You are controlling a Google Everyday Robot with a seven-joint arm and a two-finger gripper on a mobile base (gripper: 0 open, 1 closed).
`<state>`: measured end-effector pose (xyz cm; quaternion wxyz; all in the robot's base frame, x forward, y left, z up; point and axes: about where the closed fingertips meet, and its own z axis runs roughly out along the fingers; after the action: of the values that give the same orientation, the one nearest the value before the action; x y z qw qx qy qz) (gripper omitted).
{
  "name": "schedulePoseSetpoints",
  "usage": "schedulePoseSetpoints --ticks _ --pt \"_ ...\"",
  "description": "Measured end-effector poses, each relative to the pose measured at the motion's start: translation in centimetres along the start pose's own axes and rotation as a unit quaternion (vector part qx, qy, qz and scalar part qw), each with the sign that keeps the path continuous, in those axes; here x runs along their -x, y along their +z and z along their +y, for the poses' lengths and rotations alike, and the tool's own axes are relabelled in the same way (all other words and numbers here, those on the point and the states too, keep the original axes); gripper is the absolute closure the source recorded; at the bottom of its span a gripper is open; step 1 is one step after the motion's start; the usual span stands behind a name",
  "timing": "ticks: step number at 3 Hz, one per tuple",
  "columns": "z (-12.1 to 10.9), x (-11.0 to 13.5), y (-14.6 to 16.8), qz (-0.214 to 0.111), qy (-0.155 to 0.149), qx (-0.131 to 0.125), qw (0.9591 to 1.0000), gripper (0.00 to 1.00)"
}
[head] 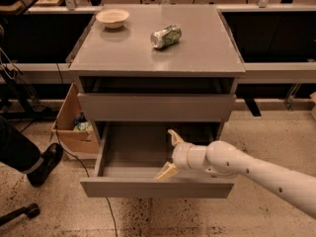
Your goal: Close middle drawer
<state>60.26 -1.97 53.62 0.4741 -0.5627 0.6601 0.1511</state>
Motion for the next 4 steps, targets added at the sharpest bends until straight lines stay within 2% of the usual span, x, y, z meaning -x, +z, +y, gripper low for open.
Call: schedulePoseSetpoints --ticks 1,2,3,4 --pt "2.9 -2.6 1.5 -0.008 0.027 0.039 0.9988 0.0" --pt "4.2 -4.7 3.0 -0.011 0.047 0.053 0.9974 0.0" --pt "4.3 -5.8 3.9 -0.014 0.055 0.052 0.9971 0.18" --pt "3.8 -6.0 4.4 -0.02 0.056 0.045 0.9972 0.42"
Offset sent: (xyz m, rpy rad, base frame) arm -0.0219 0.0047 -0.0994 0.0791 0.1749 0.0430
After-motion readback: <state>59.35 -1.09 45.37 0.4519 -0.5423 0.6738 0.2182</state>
